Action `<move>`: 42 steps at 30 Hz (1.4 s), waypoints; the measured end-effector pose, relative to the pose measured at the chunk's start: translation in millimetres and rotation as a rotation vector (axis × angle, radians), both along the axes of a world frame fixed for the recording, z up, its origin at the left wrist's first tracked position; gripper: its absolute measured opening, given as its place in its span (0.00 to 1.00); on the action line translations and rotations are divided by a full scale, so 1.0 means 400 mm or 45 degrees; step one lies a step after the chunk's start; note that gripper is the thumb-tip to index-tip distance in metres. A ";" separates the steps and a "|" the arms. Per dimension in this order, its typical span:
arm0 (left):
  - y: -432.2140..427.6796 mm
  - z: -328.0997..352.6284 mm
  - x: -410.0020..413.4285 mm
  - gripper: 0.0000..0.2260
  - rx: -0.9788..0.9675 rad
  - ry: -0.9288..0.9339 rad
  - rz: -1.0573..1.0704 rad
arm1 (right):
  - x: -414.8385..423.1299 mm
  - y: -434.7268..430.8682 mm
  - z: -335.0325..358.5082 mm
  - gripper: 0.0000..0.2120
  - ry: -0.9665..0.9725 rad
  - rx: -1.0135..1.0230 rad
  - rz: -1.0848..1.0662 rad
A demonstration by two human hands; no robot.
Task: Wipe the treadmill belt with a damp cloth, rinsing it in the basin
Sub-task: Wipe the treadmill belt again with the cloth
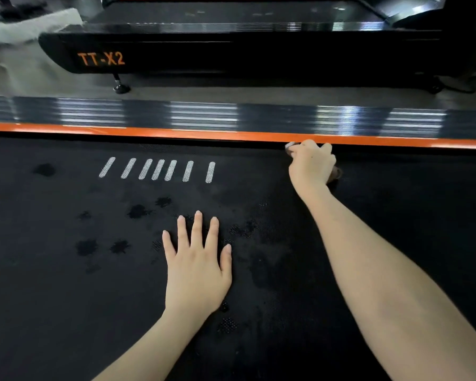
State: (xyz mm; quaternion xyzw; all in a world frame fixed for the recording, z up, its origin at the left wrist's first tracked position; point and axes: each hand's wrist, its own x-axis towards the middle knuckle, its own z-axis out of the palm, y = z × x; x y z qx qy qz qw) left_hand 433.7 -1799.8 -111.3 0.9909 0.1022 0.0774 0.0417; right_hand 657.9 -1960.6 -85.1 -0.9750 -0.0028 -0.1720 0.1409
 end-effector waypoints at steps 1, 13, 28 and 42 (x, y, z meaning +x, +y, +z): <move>0.000 0.001 -0.001 0.26 -0.002 0.000 0.001 | -0.012 0.040 0.003 0.13 -0.020 0.003 0.072; 0.008 -0.006 0.003 0.26 -0.007 -0.005 0.013 | 0.027 0.069 -0.005 0.12 -0.042 -0.138 0.591; 0.004 0.001 0.003 0.30 -0.030 0.051 0.030 | -0.345 -0.090 -0.020 0.11 -0.225 0.020 0.934; 0.001 0.004 0.002 0.29 -0.058 0.061 0.017 | -0.325 -0.050 -0.040 0.12 -0.209 -0.074 0.796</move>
